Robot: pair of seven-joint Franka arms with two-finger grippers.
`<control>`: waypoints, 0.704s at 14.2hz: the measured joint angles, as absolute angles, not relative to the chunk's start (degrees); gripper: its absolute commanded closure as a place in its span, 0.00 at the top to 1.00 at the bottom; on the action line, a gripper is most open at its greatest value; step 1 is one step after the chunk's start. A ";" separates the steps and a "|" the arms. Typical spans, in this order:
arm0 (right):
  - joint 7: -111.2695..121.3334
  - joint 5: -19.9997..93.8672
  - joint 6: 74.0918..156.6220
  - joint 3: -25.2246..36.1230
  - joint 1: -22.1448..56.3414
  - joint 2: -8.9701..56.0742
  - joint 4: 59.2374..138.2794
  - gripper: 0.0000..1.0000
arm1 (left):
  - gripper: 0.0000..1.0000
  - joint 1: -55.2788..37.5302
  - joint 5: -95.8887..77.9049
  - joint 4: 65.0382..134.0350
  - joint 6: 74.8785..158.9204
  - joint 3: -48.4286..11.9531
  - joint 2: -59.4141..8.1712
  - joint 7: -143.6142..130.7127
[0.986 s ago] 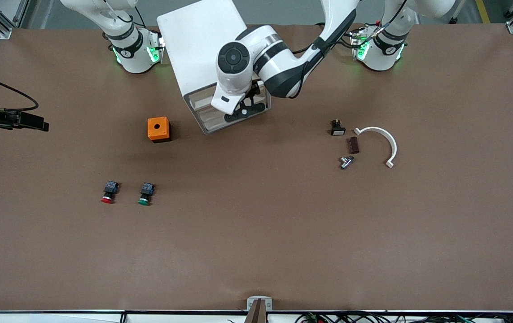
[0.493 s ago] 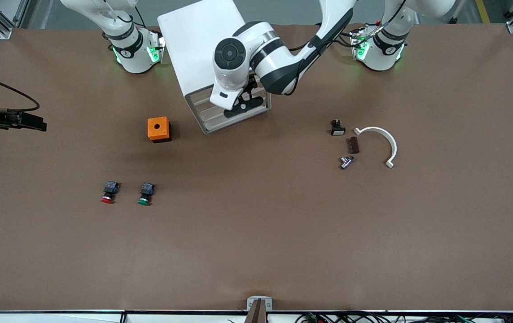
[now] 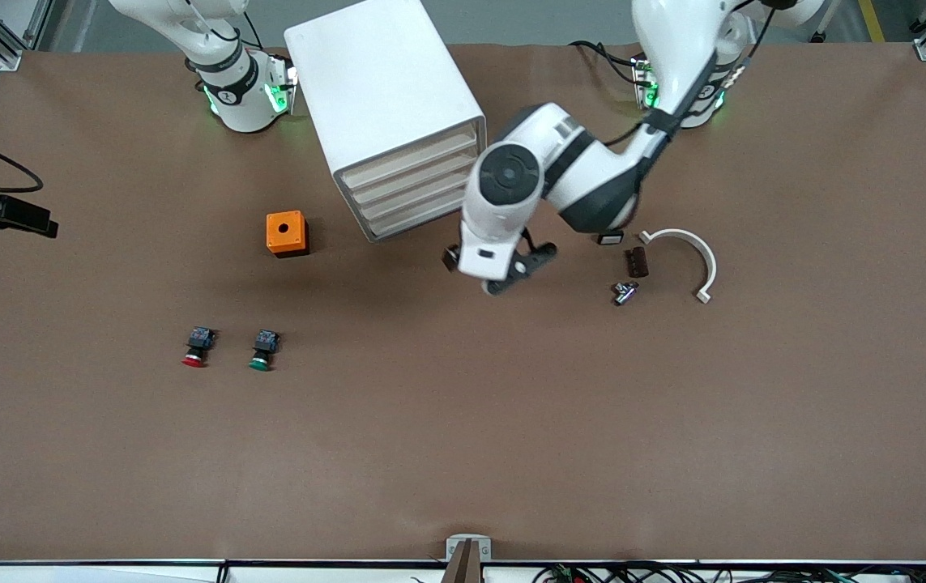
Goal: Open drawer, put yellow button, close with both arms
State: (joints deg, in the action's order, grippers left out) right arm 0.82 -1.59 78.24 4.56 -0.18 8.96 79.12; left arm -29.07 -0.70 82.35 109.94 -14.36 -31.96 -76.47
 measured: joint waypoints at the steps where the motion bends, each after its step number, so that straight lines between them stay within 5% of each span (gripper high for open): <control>1: 0.80 -1.58 78.07 4.50 -0.18 8.90 78.96 1.00 | 1.00 -26.56 0.88 82.21 109.94 -14.35 -31.53 -76.41; 10: 0.79 1.15 76.54 4.54 -1.60 2.00 81.75 1.00 | 1.00 -7.42 5.56 80.83 108.68 -14.33 -24.75 -56.66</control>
